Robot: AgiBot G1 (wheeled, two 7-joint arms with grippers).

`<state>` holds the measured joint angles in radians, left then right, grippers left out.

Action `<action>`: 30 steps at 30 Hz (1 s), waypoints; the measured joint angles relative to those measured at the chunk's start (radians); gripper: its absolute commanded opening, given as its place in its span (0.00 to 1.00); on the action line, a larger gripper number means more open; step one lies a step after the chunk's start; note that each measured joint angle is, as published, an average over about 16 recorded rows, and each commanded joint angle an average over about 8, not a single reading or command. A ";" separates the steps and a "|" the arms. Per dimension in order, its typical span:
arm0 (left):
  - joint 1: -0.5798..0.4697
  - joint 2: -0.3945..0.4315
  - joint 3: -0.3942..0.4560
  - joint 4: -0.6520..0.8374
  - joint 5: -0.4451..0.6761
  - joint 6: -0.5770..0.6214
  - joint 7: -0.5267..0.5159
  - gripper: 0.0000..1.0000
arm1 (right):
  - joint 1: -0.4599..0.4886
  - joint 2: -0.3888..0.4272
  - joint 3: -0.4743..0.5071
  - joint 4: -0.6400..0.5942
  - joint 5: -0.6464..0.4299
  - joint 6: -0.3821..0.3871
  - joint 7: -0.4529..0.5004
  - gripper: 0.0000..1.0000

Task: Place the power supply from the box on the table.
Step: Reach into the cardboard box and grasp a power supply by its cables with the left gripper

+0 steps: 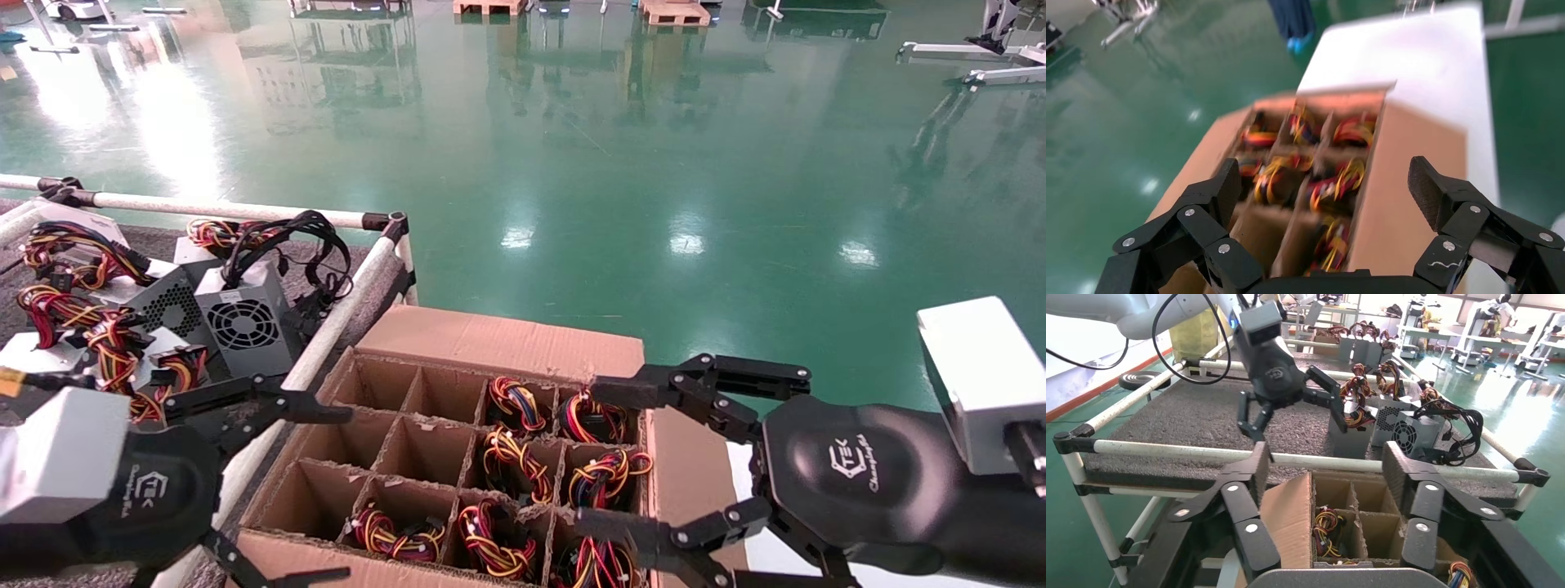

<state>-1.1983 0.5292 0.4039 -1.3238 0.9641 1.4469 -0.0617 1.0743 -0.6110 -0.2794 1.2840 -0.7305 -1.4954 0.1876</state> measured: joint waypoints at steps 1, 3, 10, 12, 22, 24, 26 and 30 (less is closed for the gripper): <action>-0.011 -0.002 0.010 -0.003 0.017 -0.006 0.006 1.00 | 0.000 0.000 0.000 0.000 0.000 0.000 0.000 0.00; -0.032 -0.006 0.031 -0.008 0.049 -0.017 0.015 1.00 | 0.000 0.000 0.000 0.000 0.000 0.000 0.000 0.00; -0.092 -0.002 0.095 -0.019 0.141 -0.052 0.031 1.00 | 0.000 0.000 0.000 0.000 0.000 0.000 0.000 0.00; -0.105 0.002 0.112 -0.021 0.164 -0.060 0.034 1.00 | 0.000 0.000 0.000 0.000 0.000 0.000 0.000 0.00; -0.143 0.030 0.184 -0.029 0.256 -0.092 0.059 1.00 | 0.000 0.000 0.000 0.000 0.000 0.000 0.000 0.00; -0.146 0.037 0.198 -0.030 0.272 -0.098 0.068 1.00 | 0.000 0.000 0.000 0.000 0.000 0.000 0.000 0.00; -0.148 0.044 0.211 -0.031 0.289 -0.105 0.077 1.00 | 0.000 0.000 0.000 0.000 0.000 0.000 0.000 0.00; -0.150 0.056 0.233 -0.034 0.317 -0.119 0.094 1.00 | 0.000 0.000 0.000 0.000 0.000 0.000 0.000 0.00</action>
<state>-1.3484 0.5855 0.6369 -1.3574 1.2808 1.3276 0.0325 1.0743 -0.6110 -0.2794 1.2840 -0.7305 -1.4954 0.1876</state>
